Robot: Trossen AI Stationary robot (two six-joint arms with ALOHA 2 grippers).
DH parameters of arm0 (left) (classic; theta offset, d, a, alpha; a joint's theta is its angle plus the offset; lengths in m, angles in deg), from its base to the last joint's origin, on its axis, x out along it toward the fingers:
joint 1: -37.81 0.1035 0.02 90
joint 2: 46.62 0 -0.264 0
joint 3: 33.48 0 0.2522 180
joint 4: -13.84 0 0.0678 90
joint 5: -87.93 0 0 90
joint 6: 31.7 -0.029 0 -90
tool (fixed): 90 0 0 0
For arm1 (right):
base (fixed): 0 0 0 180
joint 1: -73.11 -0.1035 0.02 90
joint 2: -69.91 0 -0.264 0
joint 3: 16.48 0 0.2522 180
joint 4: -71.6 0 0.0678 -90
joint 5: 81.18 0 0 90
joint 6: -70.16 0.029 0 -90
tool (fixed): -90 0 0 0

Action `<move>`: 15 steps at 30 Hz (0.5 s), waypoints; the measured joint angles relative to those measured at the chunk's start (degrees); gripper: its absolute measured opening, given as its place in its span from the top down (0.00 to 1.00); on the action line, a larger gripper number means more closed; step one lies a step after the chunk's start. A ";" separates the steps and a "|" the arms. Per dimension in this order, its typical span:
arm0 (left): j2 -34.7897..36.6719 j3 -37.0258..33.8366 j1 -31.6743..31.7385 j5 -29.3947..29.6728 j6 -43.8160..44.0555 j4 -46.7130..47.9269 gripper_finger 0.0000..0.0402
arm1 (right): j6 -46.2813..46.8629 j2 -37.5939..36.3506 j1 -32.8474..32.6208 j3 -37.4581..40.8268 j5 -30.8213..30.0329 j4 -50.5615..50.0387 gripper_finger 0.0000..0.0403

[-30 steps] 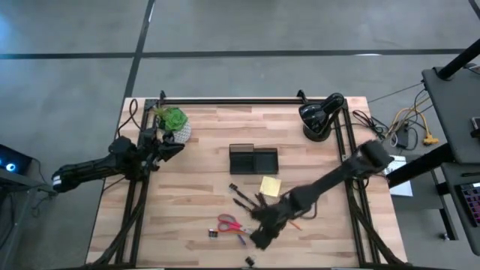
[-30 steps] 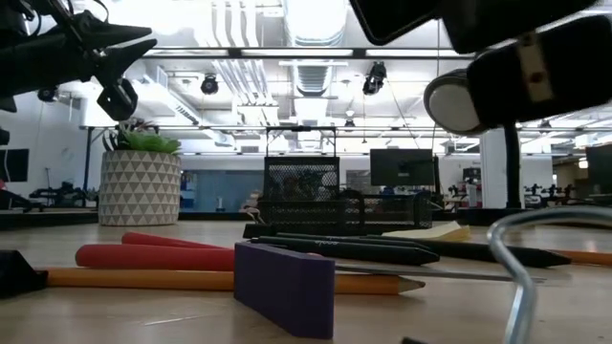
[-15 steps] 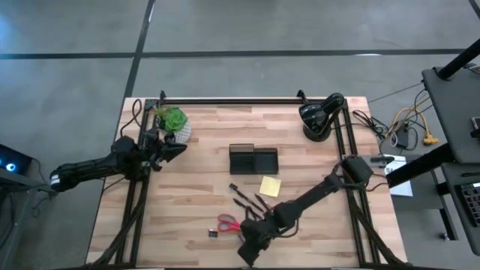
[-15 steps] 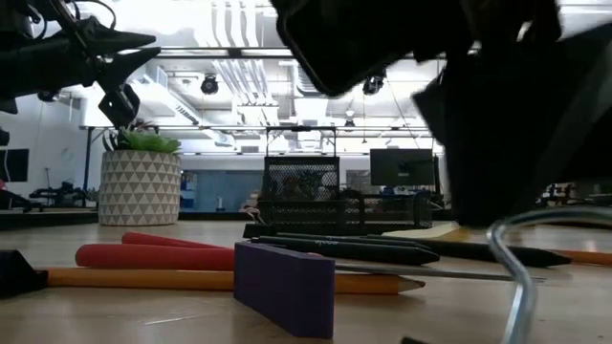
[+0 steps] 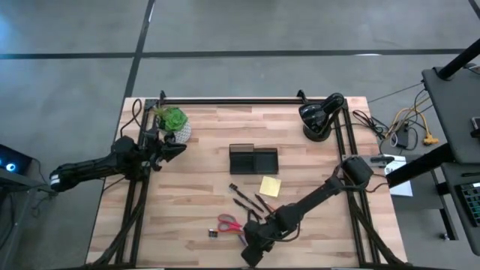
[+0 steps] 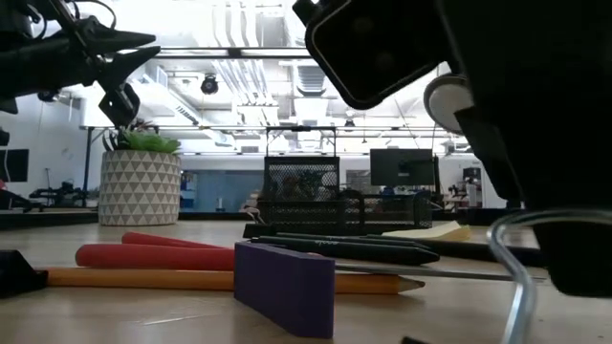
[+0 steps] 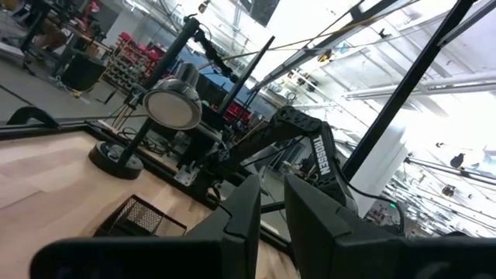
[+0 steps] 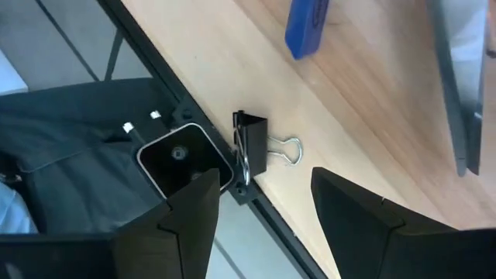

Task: Pick and place office supplies into organizer
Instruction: Put the bottom black binder clip into the black desk organizer

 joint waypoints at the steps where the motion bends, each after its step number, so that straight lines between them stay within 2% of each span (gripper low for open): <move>1: -0.04 0.00 0.00 -0.02 0.00 0.04 0.89 | -0.08 0.00 -0.11 0.00 -0.03 0.26 0.51; 15: -0.37 0.06 0.02 0.01 0.05 0.10 0.89 | -2.12 0.72 -0.68 0.02 -0.52 3.02 0.51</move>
